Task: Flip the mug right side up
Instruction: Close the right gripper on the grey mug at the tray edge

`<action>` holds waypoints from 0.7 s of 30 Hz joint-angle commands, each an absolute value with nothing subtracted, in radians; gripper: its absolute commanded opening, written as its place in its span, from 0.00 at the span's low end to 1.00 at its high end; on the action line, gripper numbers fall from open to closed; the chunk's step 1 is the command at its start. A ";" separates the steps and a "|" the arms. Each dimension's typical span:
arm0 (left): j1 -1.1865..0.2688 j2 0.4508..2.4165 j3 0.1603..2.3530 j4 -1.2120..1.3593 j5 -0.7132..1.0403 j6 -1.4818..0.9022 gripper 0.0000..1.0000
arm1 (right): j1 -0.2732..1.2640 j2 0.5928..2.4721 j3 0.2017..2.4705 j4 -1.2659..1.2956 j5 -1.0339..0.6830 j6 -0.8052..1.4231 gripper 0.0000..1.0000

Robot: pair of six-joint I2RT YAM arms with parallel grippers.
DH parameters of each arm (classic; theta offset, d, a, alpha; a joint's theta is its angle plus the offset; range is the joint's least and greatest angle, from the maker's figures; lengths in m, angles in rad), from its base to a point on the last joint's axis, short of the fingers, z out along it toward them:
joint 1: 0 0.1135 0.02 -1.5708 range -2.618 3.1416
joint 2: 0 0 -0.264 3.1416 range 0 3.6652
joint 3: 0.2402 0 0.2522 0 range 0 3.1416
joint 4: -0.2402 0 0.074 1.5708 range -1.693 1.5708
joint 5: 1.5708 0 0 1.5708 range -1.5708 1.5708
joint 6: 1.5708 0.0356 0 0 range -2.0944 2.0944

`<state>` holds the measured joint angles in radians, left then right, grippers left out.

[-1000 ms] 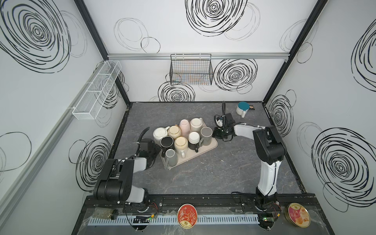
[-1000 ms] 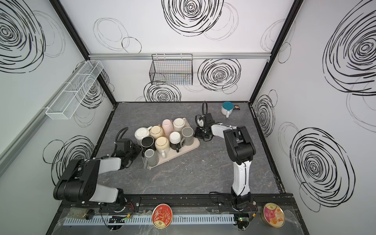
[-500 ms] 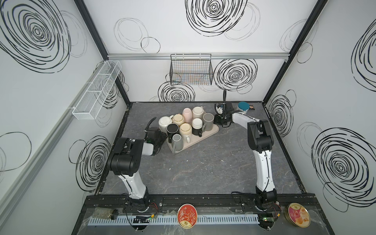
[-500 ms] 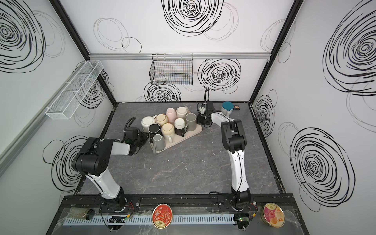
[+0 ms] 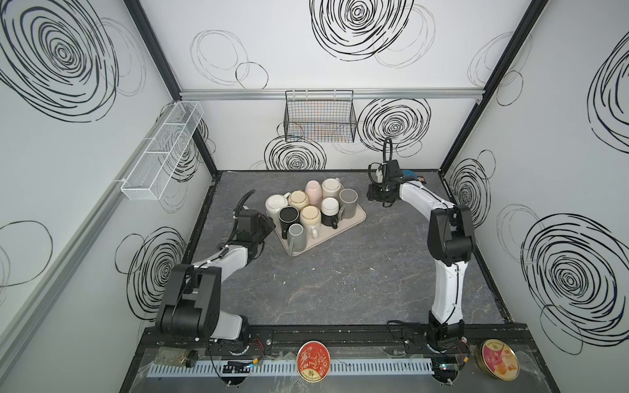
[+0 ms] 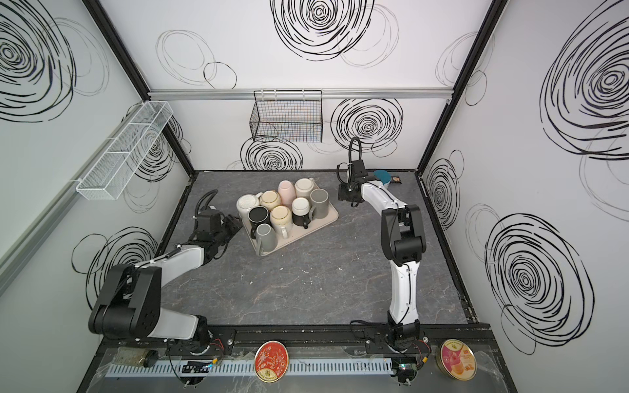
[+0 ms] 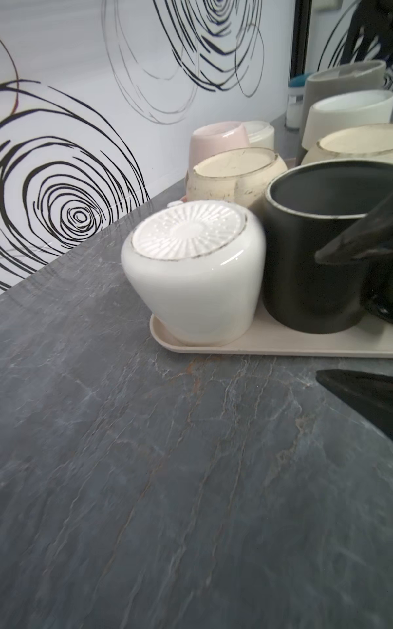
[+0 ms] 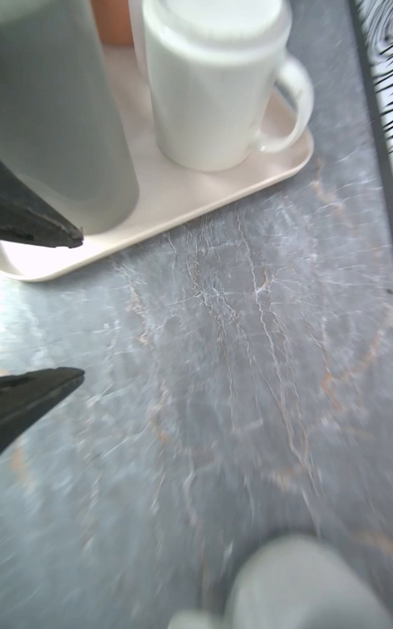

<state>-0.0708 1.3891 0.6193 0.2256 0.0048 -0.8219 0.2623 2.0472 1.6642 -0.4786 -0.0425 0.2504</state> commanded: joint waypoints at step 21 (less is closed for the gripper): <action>-0.307 1.278 0.728 0.043 -0.238 -0.601 0.57 | 0.560 1.993 1.542 -0.367 0.177 0.436 0.73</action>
<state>-0.3004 1.2728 0.7204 0.0341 -0.2123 -0.6178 0.5625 1.9701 1.4937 -0.3840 0.1158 0.4088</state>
